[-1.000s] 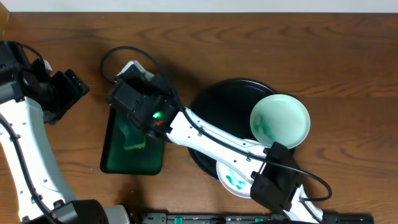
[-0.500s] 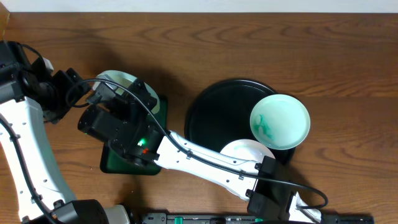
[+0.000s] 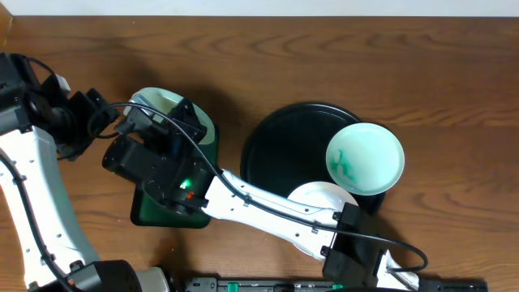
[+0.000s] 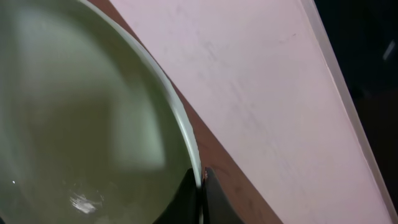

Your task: Clean dirty plates on tray and stack at the side

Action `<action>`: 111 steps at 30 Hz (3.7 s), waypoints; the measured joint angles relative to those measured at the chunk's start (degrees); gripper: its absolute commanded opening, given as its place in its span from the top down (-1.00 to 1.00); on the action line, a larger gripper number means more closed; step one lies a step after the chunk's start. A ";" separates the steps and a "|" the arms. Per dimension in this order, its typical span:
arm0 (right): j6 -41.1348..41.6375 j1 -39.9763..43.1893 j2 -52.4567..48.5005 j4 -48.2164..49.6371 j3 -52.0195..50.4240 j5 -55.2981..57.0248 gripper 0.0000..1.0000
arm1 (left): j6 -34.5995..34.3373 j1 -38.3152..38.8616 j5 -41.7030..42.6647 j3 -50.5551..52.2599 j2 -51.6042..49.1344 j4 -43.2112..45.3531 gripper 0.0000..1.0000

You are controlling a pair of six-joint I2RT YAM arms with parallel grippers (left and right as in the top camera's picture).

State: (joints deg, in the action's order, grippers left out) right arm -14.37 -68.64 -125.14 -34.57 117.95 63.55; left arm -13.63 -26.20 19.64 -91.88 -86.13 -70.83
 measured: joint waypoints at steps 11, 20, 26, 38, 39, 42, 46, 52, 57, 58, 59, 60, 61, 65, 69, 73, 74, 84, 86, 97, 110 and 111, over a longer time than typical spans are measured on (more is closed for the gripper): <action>25.66 11.47 -0.02 -21.88 0.26 -21.40 0.98 | 0.15 0.00 0.17 0.00 0.00 -0.35 -0.63; 37.73 27.52 0.66 -23.71 0.26 -48.68 0.98 | 0.17 0.00 0.17 0.00 -2.10 -1.07 -0.63; 40.17 37.88 5.14 -28.92 0.26 -59.69 0.98 | 0.35 1.07 -0.07 0.00 -4.42 -1.31 -0.63; 39.39 63.91 10.34 -44.06 0.39 -63.76 0.98 | 0.39 18.12 -3.89 1.42 -5.29 1.07 -0.63; 39.26 66.05 10.36 -44.89 0.39 -63.89 0.98 | 0.39 19.52 -4.02 1.44 -5.51 1.07 -0.63; 39.10 72.26 10.36 -46.36 0.39 -64.08 0.98 | 0.39 23.58 -4.48 1.46 -6.08 1.20 -0.63; 38.86 80.46 10.36 -47.52 0.39 -64.24 0.98 | 0.37 28.57 -5.01 1.49 -6.75 1.57 -0.63; 38.69 90.73 10.51 -46.27 -1.60 -64.26 0.98 | 0.37 34.60 -5.81 1.49 -7.37 2.69 -0.63; 37.99 96.61 10.78 -40.89 -11.28 -64.48 0.97 | 0.37 38.03 -6.08 1.49 -7.43 3.80 -0.63; 37.79 97.35 10.78 -39.58 -13.53 -64.50 0.98 | 0.37 38.42 -6.10 1.49 -7.43 3.82 -0.63; 37.59 97.98 10.78 -38.14 -15.61 -64.52 0.97 | 0.39 38.75 -6.12 1.49 -7.43 3.82 -0.63; 37.40 98.42 10.78 -36.48 -17.77 -64.50 0.97 | 0.37 38.93 -6.12 1.49 -7.43 3.85 -0.63; 37.29 98.66 10.78 -34.75 -19.71 -64.54 0.98 | 0.37 39.06 -6.12 1.49 -7.43 3.82 -0.63; 37.20 98.55 10.78 -29.00 -24.85 -64.96 0.98 | 0.37 39.12 -6.19 1.49 -7.43 3.82 -0.63; 37.27 98.60 10.78 -24.55 -28.52 -65.11 0.97 | 0.37 39.12 -6.29 1.49 -7.43 3.80 -0.63; 37.35 99.12 10.73 -23.02 -30.77 -65.20 0.98 | 0.37 39.12 -6.29 1.49 -7.43 3.78 -0.63; 37.35 99.36 10.58 -22.95 -31.04 -65.26 0.98 | 0.37 39.12 -6.29 1.49 -7.43 3.74 -0.63; 37.07 100.69 5.51 -22.80 -31.39 -65.33 -0.06 | 0.37 39.12 -6.29 1.49 -7.43 2.73 -0.63; 36.65 100.69 5.51 -22.93 -31.54 -65.33 0.17 | 0.37 39.12 -6.29 1.49 -7.43 2.71 -0.64; 36.63 100.67 5.81 -26.29 -30.60 -65.29 -0.50 | 0.37 39.12 -6.29 1.49 -7.43 2.64 -0.63; 34.58 97.31 26.93 -42.32 -15.78 -67.47 -0.36 | 0.42 39.12 -6.29 1.51 -7.45 3.04 -0.63; 34.42 96.02 27.74 -44.78 -15.56 -67.76 -0.45 | 0.42 39.12 -6.29 1.51 -7.45 3.30 -0.63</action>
State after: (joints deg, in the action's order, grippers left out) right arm 20.05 27.38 -97.41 -79.35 102.39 -4.21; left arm -13.21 12.93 13.34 -90.37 -93.58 -67.53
